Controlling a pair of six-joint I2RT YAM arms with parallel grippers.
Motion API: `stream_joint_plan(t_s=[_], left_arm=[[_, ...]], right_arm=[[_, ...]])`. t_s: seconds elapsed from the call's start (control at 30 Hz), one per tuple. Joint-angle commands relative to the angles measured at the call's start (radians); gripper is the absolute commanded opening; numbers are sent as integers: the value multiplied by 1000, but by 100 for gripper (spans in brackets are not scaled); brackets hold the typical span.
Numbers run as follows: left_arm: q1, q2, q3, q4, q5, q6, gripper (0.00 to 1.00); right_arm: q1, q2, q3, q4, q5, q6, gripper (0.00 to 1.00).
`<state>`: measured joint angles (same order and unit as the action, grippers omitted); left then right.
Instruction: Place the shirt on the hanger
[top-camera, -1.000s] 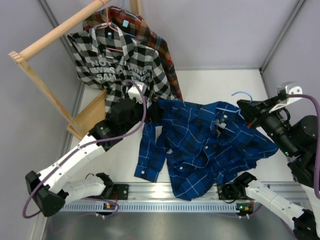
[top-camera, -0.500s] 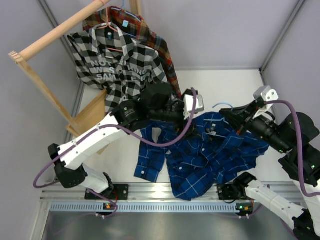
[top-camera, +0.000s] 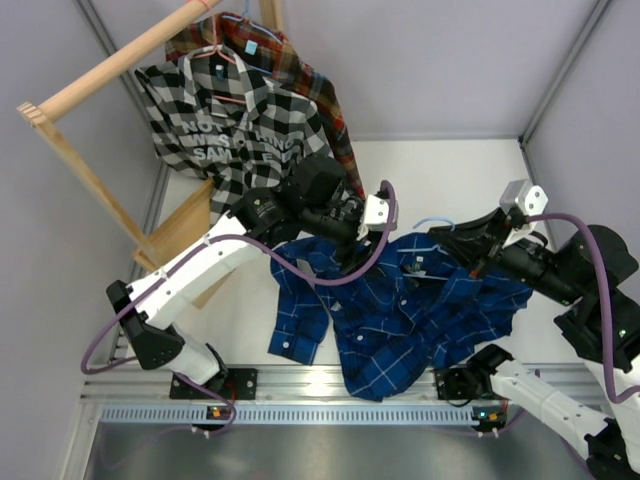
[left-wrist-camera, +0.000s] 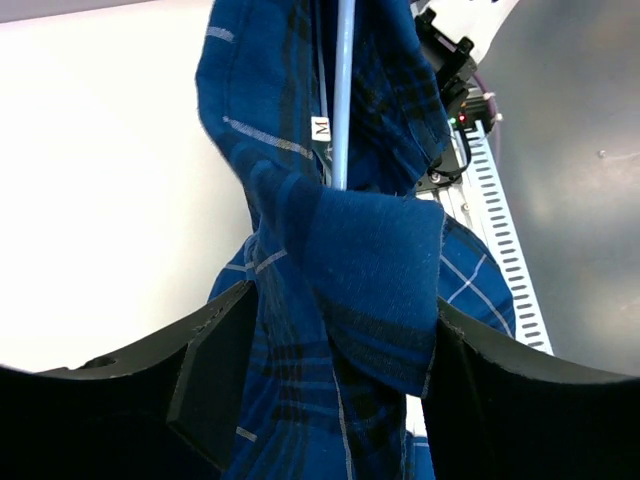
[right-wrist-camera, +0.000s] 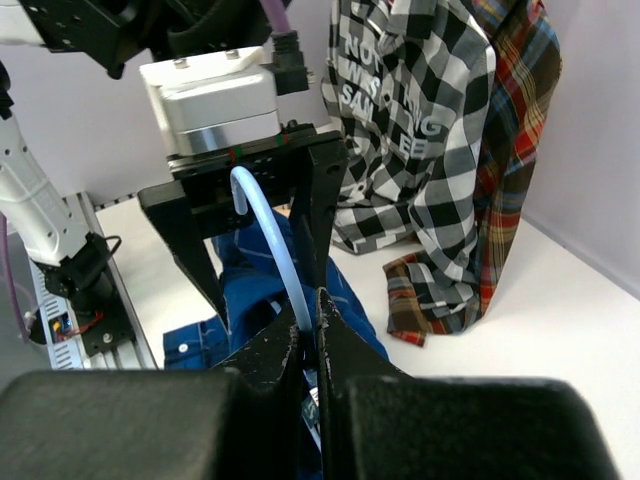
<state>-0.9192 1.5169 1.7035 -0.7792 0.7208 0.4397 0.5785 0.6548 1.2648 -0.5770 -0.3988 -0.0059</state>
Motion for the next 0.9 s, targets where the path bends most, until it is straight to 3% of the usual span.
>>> stream_joint_plan(t_s=[0.0,0.33,0.4,0.5,0.53,0.73,0.83,0.87], left_arm=[[32,5,36,-5,140,16,65],[43,48,38,-5,233,-1,65],[43,54,39,-5,241,-1,55],[46,63,44,-5,232,-13,26],[48,65,45,-5,229,-18,0],[91,39,27,-8,232,-18,0],[111,9,22,-38,264,10,0],[115,-4,24,-48,264,23,0]], right_arm=[[0,-6,-11,121,-44,-5,0],[1,-6,-30,180,-77,-2,0],[0,-7,-33,186,-77,-2,0],[1,-20,-56,218,-77,43,0],[0,-24,-61,224,-75,47,0],[0,-61,-107,243,-25,78,2],[0,-81,-123,209,-21,78,52],[0,-87,-113,186,-25,70,78]])
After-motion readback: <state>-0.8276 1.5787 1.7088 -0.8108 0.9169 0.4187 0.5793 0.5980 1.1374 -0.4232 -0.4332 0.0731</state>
